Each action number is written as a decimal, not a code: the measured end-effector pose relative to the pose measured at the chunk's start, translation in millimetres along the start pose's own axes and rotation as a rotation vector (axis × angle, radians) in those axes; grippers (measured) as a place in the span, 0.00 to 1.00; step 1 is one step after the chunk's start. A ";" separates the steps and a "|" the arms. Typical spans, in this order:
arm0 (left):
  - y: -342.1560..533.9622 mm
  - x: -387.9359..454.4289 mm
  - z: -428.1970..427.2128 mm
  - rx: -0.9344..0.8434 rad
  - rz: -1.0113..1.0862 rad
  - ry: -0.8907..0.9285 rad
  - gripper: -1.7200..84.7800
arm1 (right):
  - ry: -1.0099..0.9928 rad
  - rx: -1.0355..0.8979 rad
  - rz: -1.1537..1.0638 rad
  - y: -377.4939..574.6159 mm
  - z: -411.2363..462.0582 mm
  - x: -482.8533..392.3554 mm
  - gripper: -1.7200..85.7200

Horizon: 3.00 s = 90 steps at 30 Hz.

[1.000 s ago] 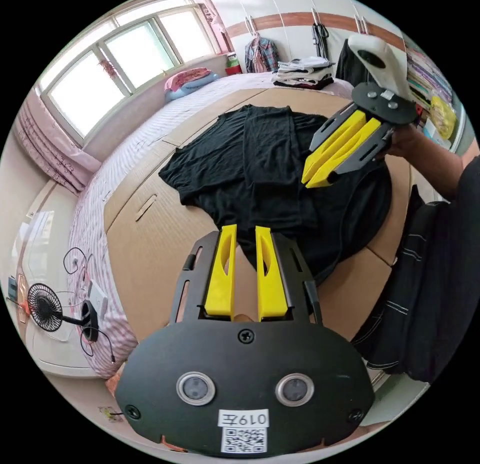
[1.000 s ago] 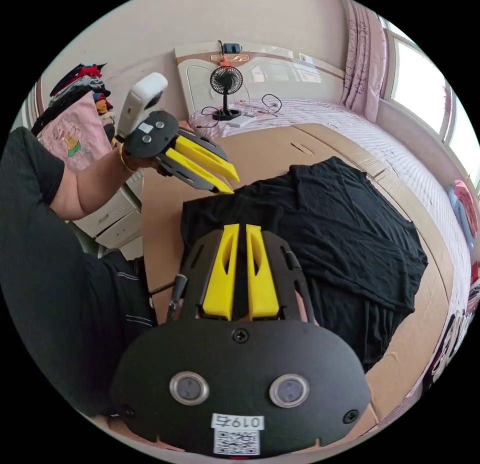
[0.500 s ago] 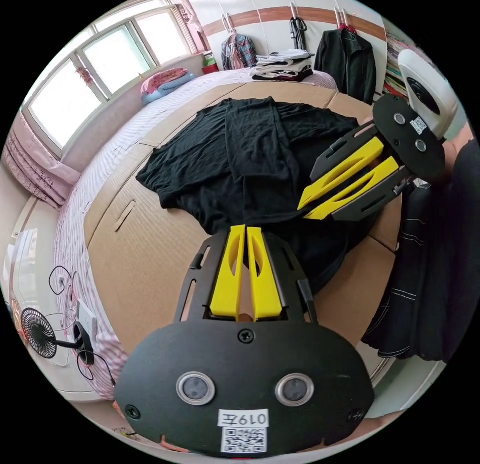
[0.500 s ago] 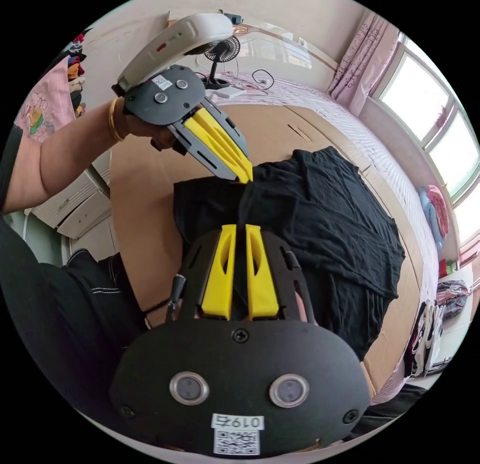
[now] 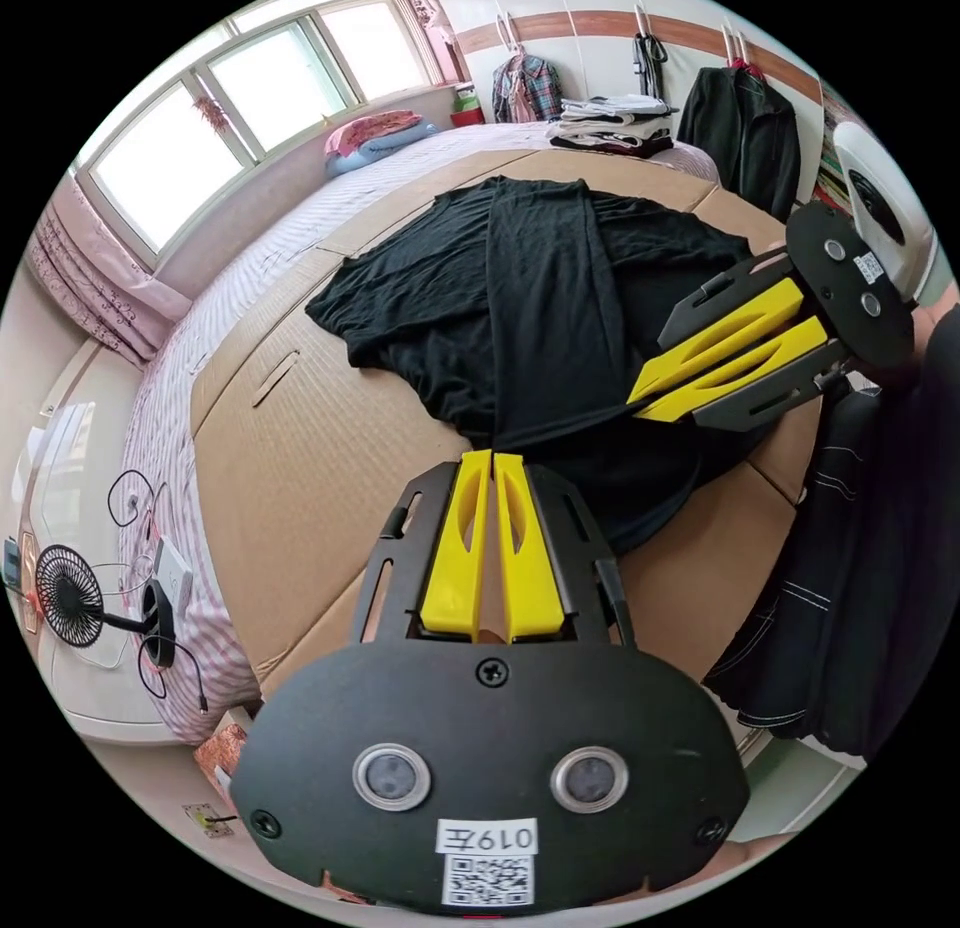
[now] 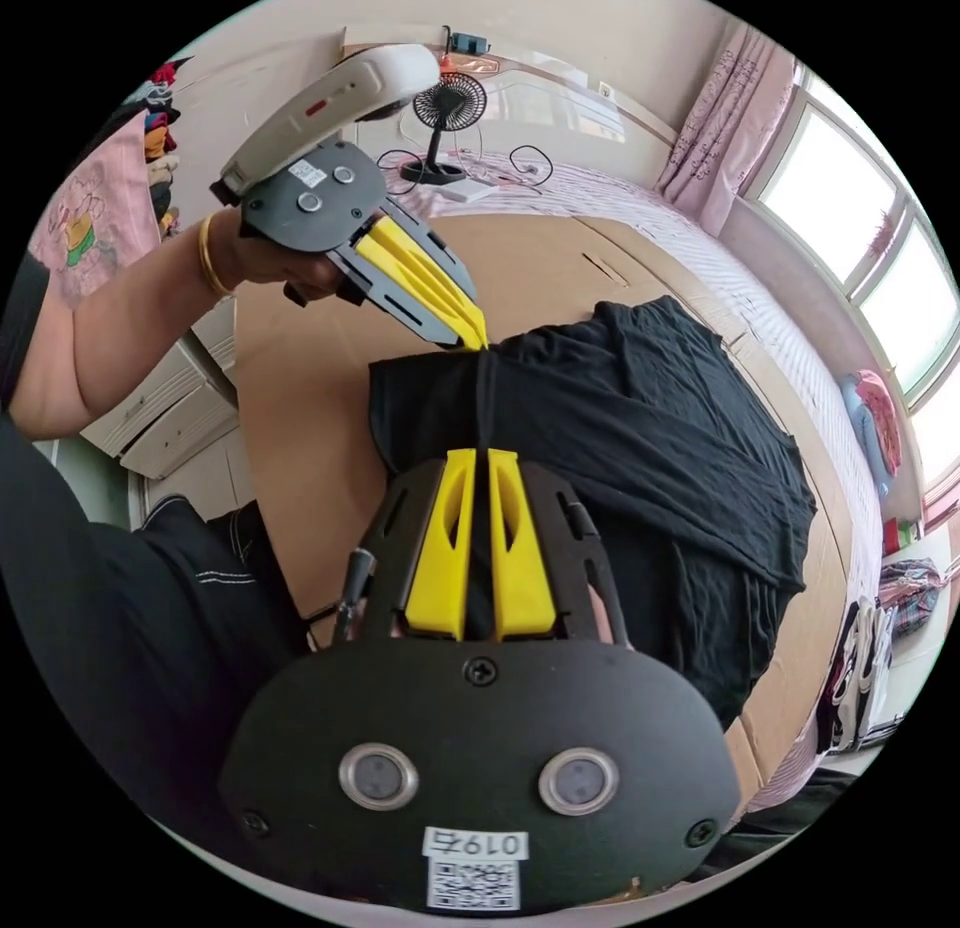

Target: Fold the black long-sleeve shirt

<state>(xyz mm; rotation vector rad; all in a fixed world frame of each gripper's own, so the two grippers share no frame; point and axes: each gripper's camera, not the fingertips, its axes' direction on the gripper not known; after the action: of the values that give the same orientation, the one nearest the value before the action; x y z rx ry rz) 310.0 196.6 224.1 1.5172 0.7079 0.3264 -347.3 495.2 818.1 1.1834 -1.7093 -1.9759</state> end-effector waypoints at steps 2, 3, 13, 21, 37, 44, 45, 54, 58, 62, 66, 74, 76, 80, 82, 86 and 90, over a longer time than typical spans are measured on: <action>-1.4 -3.9 1.2 -0.004 -0.015 0.002 0.03 | -0.017 0.004 0.023 -2.3 -1.8 -0.4 0.03; -2.2 -5.6 1.0 -0.005 -0.020 0.010 0.03 | -0.017 0.003 0.033 -3.7 -2.7 -1.8 0.03; -2.5 5.3 -0.4 -0.045 -0.006 -0.034 0.03 | -0.017 -0.033 -0.054 -6.5 2.8 -17.8 0.09; 13.1 -1.1 -13.1 -0.086 -0.032 -0.028 0.03 | -0.104 -0.017 -0.100 19.3 -30.3 8.2 0.11; -1.7 26.6 -22.1 0.076 0.097 -0.010 0.03 | -0.092 0.098 0.087 20.3 -33.9 13.5 0.09; -13.4 17.6 -2.6 0.049 0.099 0.014 0.03 | 0.037 0.059 0.023 13.0 -35.3 -16.0 0.09; -12.9 11.8 -3.3 0.050 0.086 0.027 0.03 | 0.043 0.054 0.018 12.1 -35.3 -18.7 0.09; -3.2 -25.9 1.5 0.035 -0.009 0.016 0.03 | 0.008 0.051 -0.013 -2.0 -32.2 -30.7 0.09; -3.5 -28.2 11.3 0.020 -0.011 0.032 0.03 | 0.050 0.050 -0.029 -8.5 -32.8 -28.1 0.09; -1.1 -37.4 13.6 0.049 -0.049 0.074 0.04 | 0.001 0.052 -0.090 -16.9 -28.8 -34.5 0.09; -0.5 -42.6 13.8 0.053 -0.059 0.085 0.04 | 0.049 -0.006 -0.128 -23.0 -17.3 -48.4 0.07; 3.5 -52.8 17.0 0.001 -0.083 0.088 0.04 | 0.106 -0.012 -0.147 -16.6 -23.1 -68.7 0.06; 4.9 -56.2 14.6 0.000 -0.103 0.078 0.04 | 0.171 -0.017 -0.170 -15.1 -23.3 -79.3 0.06; -2.5 -51.7 -10.2 0.118 -0.139 0.096 0.03 | 0.330 -0.030 -0.257 -9.2 -22.6 -102.8 0.08; -10.9 -41.1 -17.9 0.180 -0.103 0.154 0.03 | 0.395 -0.020 -0.301 -4.4 -25.0 -110.2 0.09; -31.4 -20.4 -2.0 0.125 -0.022 0.201 0.03 | 0.396 0.015 -0.340 9.5 -36.9 -109.6 0.11; -35.0 -13.1 17.0 0.011 0.006 0.231 0.03 | 0.289 0.025 -0.229 25.6 -57.5 -65.9 0.11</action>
<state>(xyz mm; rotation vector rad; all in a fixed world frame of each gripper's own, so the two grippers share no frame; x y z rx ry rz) 302.3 173.1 191.4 1.5062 0.8880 0.5084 -272.1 492.5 869.5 1.6475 -1.5135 -1.7958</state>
